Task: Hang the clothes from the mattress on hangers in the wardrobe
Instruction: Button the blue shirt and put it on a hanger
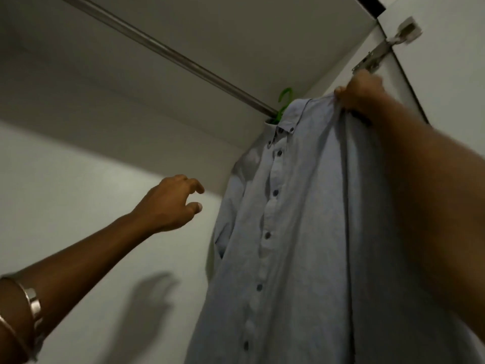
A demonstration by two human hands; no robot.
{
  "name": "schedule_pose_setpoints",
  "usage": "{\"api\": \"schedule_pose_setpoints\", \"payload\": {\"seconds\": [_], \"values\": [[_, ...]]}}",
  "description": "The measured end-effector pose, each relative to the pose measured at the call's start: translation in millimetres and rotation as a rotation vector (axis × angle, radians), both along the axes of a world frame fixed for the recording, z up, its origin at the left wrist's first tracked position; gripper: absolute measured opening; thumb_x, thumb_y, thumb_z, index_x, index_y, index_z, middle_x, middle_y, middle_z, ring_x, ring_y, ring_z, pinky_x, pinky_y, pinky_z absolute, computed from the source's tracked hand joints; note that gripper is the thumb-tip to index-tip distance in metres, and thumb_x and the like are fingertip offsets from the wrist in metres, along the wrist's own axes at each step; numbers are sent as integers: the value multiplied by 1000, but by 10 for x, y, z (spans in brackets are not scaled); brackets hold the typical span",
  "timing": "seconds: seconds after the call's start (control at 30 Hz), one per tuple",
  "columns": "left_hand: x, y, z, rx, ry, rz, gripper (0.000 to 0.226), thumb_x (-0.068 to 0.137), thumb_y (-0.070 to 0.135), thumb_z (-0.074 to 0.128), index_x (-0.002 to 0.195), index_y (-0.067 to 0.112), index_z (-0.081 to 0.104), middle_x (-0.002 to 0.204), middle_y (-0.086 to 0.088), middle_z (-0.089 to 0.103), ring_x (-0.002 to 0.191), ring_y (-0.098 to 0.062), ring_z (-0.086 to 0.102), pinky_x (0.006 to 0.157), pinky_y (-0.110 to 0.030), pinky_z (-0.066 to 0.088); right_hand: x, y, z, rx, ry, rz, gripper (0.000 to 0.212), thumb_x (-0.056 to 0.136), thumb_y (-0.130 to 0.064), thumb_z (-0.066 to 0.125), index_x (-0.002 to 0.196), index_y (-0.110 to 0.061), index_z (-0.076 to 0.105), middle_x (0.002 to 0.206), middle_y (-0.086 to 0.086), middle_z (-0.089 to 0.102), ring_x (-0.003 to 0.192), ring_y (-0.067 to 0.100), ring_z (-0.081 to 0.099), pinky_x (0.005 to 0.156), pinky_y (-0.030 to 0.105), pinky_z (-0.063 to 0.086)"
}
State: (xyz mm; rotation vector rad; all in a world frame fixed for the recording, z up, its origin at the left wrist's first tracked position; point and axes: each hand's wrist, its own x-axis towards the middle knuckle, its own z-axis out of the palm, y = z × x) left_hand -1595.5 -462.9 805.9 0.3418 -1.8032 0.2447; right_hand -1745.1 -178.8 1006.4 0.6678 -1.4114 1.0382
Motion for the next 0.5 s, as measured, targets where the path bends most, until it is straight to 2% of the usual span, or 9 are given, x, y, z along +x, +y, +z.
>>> {"api": "schedule_pose_setpoints", "payload": {"seconds": [0.13,0.27,0.5], "values": [[4,90,-55,34,80,4,35,87,29,64,121,21,59,119,-2,60,105,-19,56,88,-37,48,-1,135,66,105,85,-83,43,97,-29,53,117,10,49,124,33,50,111,44,51,89,42,44],[73,149,-130,31,70,74,36,87,29,63,122,21,58,119,-2,61,105,-19,56,89,-37,47,-70,16,-93,51,99,-85,45,98,-28,52,124,8,47,131,32,45,116,46,48,95,45,42],[36,281,-134,4,78,55,39,87,25,62,125,17,56,122,-4,61,106,-19,58,88,-32,46,-169,-233,-228,69,64,-17,44,99,-28,51,123,8,48,132,32,44,118,47,46,97,45,40]]}}
